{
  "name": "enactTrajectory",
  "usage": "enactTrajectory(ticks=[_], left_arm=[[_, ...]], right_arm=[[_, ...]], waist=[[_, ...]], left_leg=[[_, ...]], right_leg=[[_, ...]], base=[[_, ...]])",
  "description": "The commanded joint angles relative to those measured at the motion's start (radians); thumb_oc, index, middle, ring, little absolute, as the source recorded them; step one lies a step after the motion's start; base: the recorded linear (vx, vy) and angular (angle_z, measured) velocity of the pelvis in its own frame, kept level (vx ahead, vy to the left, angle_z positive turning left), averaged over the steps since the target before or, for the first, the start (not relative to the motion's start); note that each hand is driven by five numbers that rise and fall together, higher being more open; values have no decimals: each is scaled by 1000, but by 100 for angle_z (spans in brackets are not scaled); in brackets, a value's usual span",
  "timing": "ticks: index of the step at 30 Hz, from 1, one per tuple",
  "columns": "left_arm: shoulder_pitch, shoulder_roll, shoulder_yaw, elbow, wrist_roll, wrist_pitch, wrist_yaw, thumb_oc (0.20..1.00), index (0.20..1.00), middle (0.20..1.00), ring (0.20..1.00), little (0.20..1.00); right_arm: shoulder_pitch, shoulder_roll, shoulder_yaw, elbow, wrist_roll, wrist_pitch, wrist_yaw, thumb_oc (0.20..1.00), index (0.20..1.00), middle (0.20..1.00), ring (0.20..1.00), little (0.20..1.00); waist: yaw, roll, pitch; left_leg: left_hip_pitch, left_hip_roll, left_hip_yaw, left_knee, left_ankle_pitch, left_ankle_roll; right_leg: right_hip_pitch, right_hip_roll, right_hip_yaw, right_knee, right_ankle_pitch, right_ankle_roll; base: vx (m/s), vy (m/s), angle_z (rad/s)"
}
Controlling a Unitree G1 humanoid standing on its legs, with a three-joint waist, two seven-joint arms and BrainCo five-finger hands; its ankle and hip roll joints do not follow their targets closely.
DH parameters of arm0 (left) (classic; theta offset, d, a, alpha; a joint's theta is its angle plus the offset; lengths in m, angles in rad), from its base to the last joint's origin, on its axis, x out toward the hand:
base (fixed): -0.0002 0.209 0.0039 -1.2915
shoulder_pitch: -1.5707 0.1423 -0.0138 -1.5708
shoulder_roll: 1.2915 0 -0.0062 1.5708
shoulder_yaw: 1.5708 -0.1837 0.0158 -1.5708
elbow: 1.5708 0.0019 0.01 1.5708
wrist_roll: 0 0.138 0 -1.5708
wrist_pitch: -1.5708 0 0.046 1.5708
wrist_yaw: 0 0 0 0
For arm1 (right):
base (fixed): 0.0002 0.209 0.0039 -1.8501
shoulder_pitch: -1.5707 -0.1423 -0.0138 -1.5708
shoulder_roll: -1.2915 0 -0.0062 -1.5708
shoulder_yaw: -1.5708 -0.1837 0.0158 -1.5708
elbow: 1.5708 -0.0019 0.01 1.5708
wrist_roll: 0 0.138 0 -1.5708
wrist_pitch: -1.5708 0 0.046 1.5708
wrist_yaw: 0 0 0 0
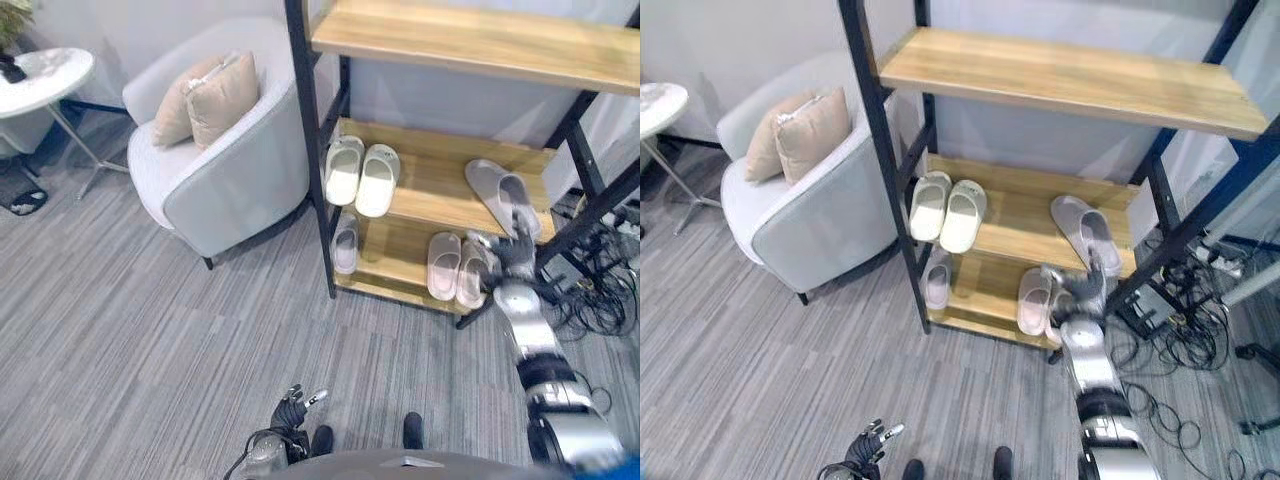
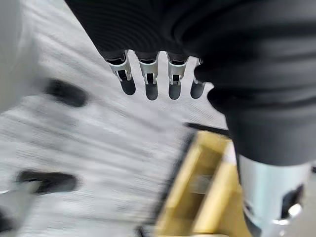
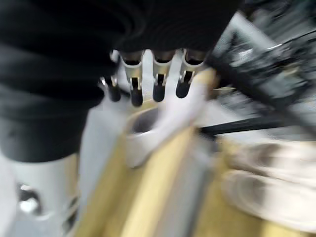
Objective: Arrange the slippers neatly on the shoe rack.
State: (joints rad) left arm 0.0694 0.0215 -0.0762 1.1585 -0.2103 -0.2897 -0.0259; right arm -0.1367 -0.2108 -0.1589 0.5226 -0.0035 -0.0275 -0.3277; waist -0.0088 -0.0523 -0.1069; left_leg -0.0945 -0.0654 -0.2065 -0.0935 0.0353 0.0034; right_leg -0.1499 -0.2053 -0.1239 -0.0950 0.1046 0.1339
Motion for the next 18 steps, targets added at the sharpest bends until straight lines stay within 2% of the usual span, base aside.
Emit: enactTrajectory(ticks=[1, 2, 3, 4, 6, 7, 9, 10, 11, 12, 14, 18], left_arm=[[110, 28, 1, 221, 72, 19, 13, 1000, 1000, 1000, 1000, 1000], [100, 45, -9, 227, 91, 28, 20, 1000, 1000, 1000, 1000, 1000], [100, 45, -9, 227, 92, 28, 20, 1000, 1000, 1000, 1000, 1000], [90, 65, -9, 249, 107, 37, 31, 1000, 1000, 1000, 1000, 1000], [90, 65, -9, 249, 107, 37, 31, 1000, 1000, 1000, 1000, 1000], [79, 74, -2, 255, 112, 49, 38, 1000, 1000, 1000, 1000, 1000], [73, 77, 11, 265, 115, 54, 48, 1000, 1000, 1000, 1000, 1000], [67, 76, 17, 265, 113, 56, 49, 1000, 1000, 1000, 1000, 1000], [59, 73, 15, 265, 112, 56, 46, 1000, 1000, 1000, 1000, 1000], [61, 70, 15, 265, 114, 58, 49, 1000, 1000, 1000, 1000, 1000], [66, 65, 29, 252, 108, 57, 57, 1000, 1000, 1000, 1000, 1000], [66, 47, 20, 236, 124, 51, 70, 1000, 1000, 1000, 1000, 1000]], right_arm=[[46, 27, -26, -143, 37, -40, 112, 1000, 1000, 1000, 1000, 1000], [85, 27, -26, -159, 26, -39, 135, 1000, 1000, 1000, 1000, 1000], [85, 27, -26, -160, 26, -39, 135, 1000, 1000, 1000, 1000, 1000], [114, 37, -21, -172, 21, -44, 154, 1000, 1000, 1000, 1000, 1000], [114, 37, -21, -172, 21, -44, 154, 1000, 1000, 1000, 1000, 1000], [132, 43, -21, -157, 25, -53, 164, 1000, 1000, 1000, 1000, 1000], [155, 36, -20, -143, 19, -62, 177, 1000, 1000, 1000, 1000, 1000], [160, 24, -25, -138, 10, -64, 176, 1000, 1000, 1000, 1000, 1000], [166, 16, -23, -115, 2, -73, 175, 1000, 1000, 1000, 1000, 1000], [170, 11, -23, -108, 11, -72, 177, 1000, 1000, 1000, 1000, 1000], [183, 8, -22, -107, 16, -71, 177, 1000, 1000, 1000, 1000, 1000], [174, -5, -9, -98, 9, -72, 174, 1000, 1000, 1000, 1000, 1000]], waist=[[36, -39, 41], [35, -40, 46], [37, -40, 45], [33, -25, 50], [35, -26, 49], [25, -20, 46], [7, -18, 40], [1, -17, 43], [-5, -15, 49], [-14, -13, 45], [-28, -7, 33], [-35, 15, 17]], left_leg=[[85, -25, -13, 46, -98, 41], [82, -33, -5, 79, -106, 50], [79, -33, -3, 81, -107, 50], [81, -15, 19, 89, -109, 51], [80, -14, 21, 89, -109, 51], [95, -2, 44, 80, -113, 50], [126, 4, 74, 62, -126, 54], [134, 3, 87, 59, -132, 55], [151, 5, 105, 72, -148, 52], [151, 9, 109, 81, -159, 48], [168, 22, 113, 84, -179, 36], [188, 57, 151, 92, -191, 0]], right_leg=[[154, -73, -4, 122, -139, 88], [126, -80, 10, 215, -114, 101], [122, -80, 13, 219, -116, 100], [56, -65, 2, 313, -128, 95], [52, -65, 4, 318, -131, 95], [-5, -38, -31, 351, -131, 78], [-46, 11, -46, 317, -126, 48], [-67, 22, -58, 302, -108, 31], [-81, 23, -101, 267, -73, -1], [-58, 24, -96, 236, -80, -5], [-31, 60, -43, 201, -75, -39], [4, 106, -21, 162, -74, -74]], base=[[-23, -38, -22], [-34, -12, -20], [-77, -19, -22], [-47, -9, -22], [-29, -24, -29], [-8, -66, -32], [24, -99, -39], [77, -171, -46], [77, -190, -40], [99, -226, -59], [98, -210, -48], [77, -212, -17]])
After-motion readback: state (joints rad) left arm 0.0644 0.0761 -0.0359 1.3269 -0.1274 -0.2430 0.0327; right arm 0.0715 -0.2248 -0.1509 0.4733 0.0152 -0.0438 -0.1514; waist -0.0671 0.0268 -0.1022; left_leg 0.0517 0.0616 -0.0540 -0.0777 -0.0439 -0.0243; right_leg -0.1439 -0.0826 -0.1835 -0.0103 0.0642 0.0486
